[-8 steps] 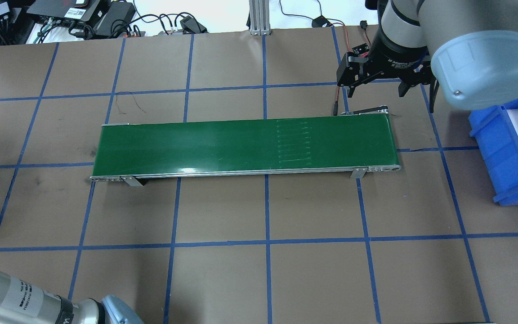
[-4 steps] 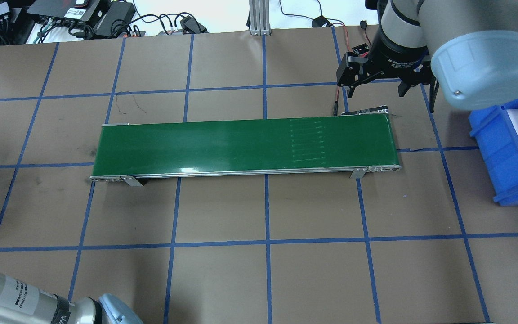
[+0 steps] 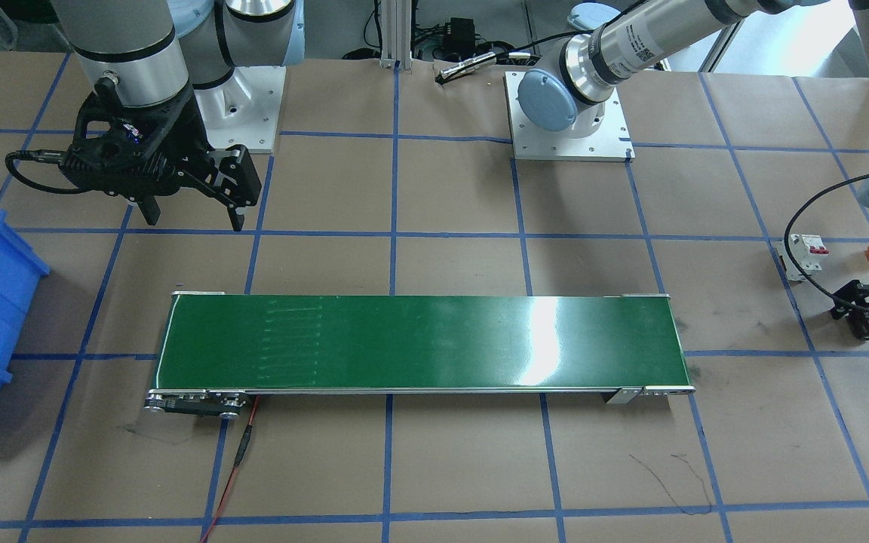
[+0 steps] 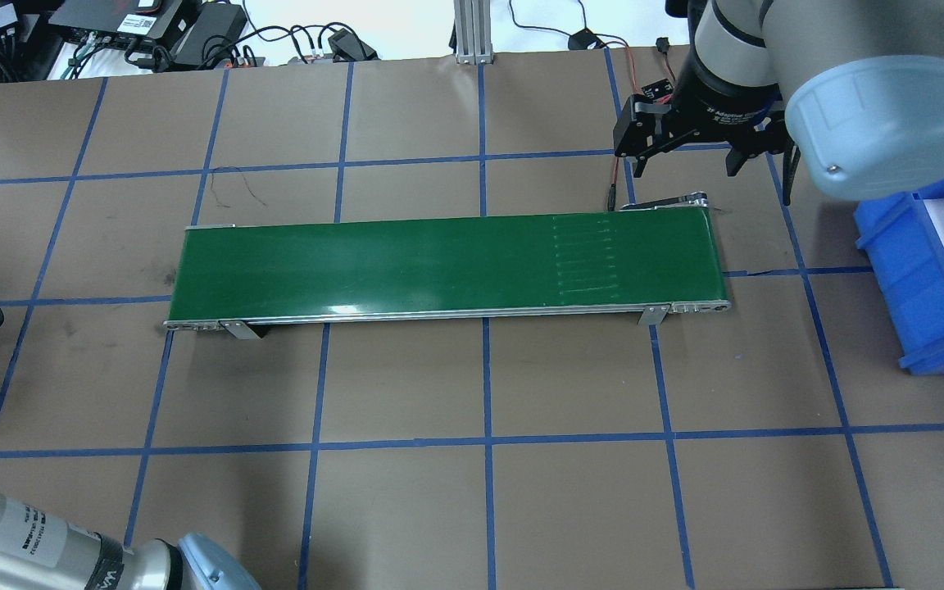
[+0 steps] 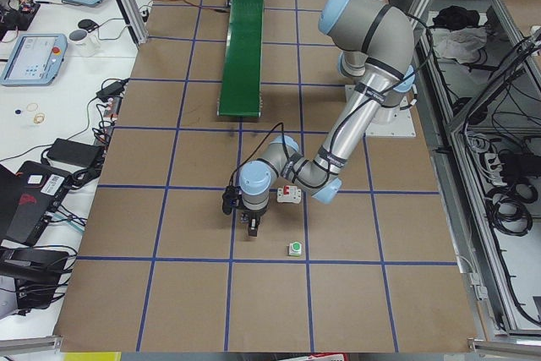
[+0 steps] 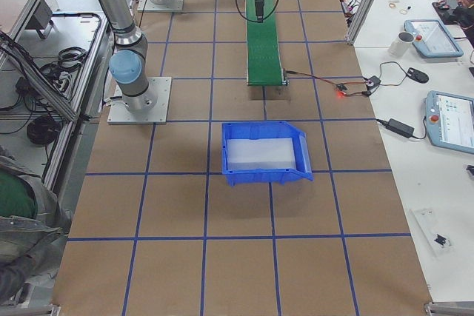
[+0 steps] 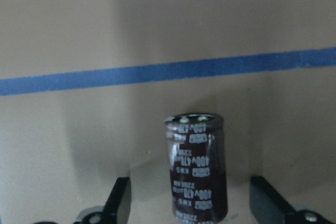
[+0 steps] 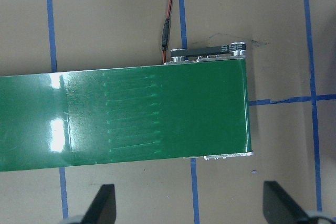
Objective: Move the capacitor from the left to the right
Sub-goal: 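Close the left gripper on the brown capacitor and lift it, then carry the capacitor with the left gripper over the conveyor's near end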
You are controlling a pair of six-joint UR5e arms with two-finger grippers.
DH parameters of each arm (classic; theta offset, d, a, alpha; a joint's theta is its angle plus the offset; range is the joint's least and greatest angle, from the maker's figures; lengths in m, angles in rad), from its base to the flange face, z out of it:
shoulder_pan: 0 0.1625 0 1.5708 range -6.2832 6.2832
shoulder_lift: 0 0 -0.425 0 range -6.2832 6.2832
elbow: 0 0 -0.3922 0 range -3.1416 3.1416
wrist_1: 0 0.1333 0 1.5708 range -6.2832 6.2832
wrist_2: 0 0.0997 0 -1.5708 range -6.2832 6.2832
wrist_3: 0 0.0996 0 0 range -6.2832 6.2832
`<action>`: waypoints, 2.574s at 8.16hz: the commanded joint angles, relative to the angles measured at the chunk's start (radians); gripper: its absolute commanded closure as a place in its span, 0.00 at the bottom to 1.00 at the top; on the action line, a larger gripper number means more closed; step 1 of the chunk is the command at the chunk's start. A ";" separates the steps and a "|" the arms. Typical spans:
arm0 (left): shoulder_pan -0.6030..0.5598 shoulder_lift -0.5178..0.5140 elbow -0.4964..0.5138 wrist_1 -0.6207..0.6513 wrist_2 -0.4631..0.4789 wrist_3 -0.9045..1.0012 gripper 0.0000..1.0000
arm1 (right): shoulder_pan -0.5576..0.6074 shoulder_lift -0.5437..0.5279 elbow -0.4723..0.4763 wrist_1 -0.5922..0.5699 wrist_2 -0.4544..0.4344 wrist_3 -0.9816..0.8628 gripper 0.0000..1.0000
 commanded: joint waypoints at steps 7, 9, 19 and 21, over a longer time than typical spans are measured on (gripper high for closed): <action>-0.001 0.014 0.007 0.005 0.004 -0.003 0.41 | 0.000 0.000 0.000 0.002 -0.002 -0.001 0.00; 0.001 0.014 0.007 0.005 0.004 -0.003 0.57 | 0.000 0.000 0.000 0.002 -0.001 -0.001 0.00; -0.131 0.267 0.009 -0.212 0.107 -0.214 0.97 | 0.000 0.000 0.000 -0.001 -0.001 0.001 0.00; -0.227 0.324 0.010 -0.317 0.108 -0.332 0.96 | 0.000 0.000 0.000 0.000 -0.001 -0.001 0.00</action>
